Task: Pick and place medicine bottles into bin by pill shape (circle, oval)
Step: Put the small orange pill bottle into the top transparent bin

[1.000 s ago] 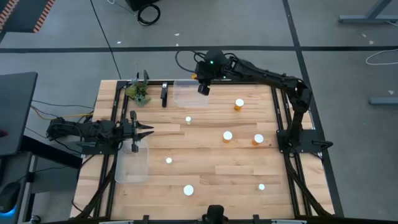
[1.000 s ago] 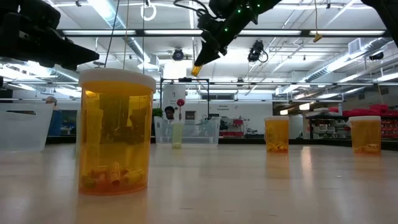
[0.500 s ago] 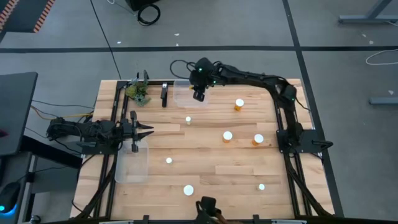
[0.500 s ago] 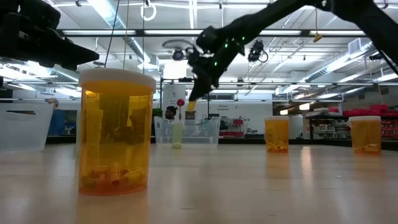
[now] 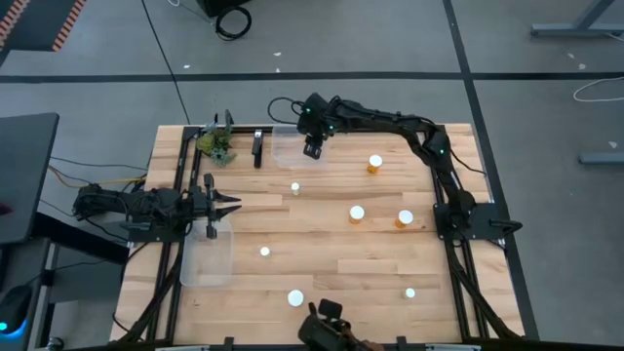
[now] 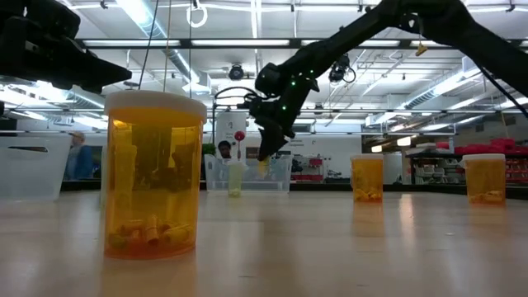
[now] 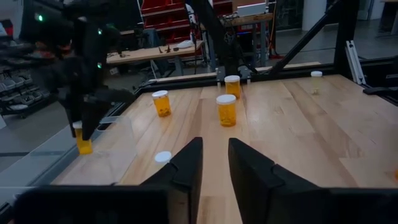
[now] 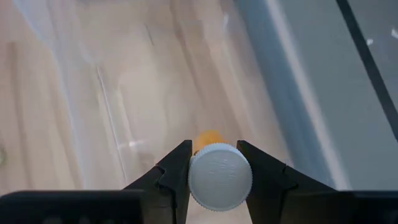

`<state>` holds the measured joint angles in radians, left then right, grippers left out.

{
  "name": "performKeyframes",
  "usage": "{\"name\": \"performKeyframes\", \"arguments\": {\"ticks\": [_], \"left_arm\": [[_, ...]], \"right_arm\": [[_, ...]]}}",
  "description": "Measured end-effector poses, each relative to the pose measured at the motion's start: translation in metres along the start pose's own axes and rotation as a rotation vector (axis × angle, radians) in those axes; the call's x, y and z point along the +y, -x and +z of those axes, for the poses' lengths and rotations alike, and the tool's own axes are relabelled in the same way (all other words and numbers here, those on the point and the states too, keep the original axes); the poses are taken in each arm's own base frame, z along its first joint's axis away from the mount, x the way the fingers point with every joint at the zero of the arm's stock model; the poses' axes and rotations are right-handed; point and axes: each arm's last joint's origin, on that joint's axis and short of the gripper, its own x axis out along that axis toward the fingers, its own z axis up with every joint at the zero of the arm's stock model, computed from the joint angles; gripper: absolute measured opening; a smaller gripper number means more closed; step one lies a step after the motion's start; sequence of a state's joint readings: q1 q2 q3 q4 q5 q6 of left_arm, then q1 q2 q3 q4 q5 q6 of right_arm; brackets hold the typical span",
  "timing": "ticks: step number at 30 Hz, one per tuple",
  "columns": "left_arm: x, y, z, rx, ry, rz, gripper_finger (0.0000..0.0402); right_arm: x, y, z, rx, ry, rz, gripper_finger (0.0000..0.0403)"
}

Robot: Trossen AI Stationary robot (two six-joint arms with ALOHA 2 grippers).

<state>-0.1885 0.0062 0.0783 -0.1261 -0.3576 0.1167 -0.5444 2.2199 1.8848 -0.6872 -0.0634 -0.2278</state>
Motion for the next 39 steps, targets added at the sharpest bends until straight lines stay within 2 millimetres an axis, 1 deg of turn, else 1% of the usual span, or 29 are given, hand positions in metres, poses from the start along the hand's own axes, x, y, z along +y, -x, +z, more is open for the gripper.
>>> {"name": "performKeyframes", "arguments": {"ticks": [3,9,13,21,33,36,39], "left_arm": [[0.0,0.0,0.0,0.0,0.0,0.0,0.0084],[0.0,0.0,0.0,0.0,0.0,0.0,0.0091],[0.0,0.0,0.0,0.0,0.0,0.0,0.0087],[0.0,0.0,0.0,0.0,0.0,0.0,0.008],[0.0,0.0,0.0,0.0,0.0,0.0,0.0091],[0.0,0.0,0.0,0.0,0.0,0.0,0.009],[0.0,0.0,0.0,0.0,0.0,0.0,0.0087]], "right_arm": [[0.0,-0.005,-0.004,0.036,-0.006,-0.014,0.0129],[-0.007,-0.007,-0.011,0.075,-0.054,-0.025,0.0129],[-0.01,-0.007,-0.014,0.104,-0.063,-0.028,0.0129],[-0.009,-0.006,-0.017,0.132,-0.059,-0.021,0.0129],[-0.008,-0.006,-0.018,0.141,-0.048,-0.012,0.0129],[-0.008,-0.006,-0.018,0.141,-0.045,-0.012,0.0136],[-0.008,-0.006,-0.018,0.14,-0.045,-0.012,0.0157]]}}
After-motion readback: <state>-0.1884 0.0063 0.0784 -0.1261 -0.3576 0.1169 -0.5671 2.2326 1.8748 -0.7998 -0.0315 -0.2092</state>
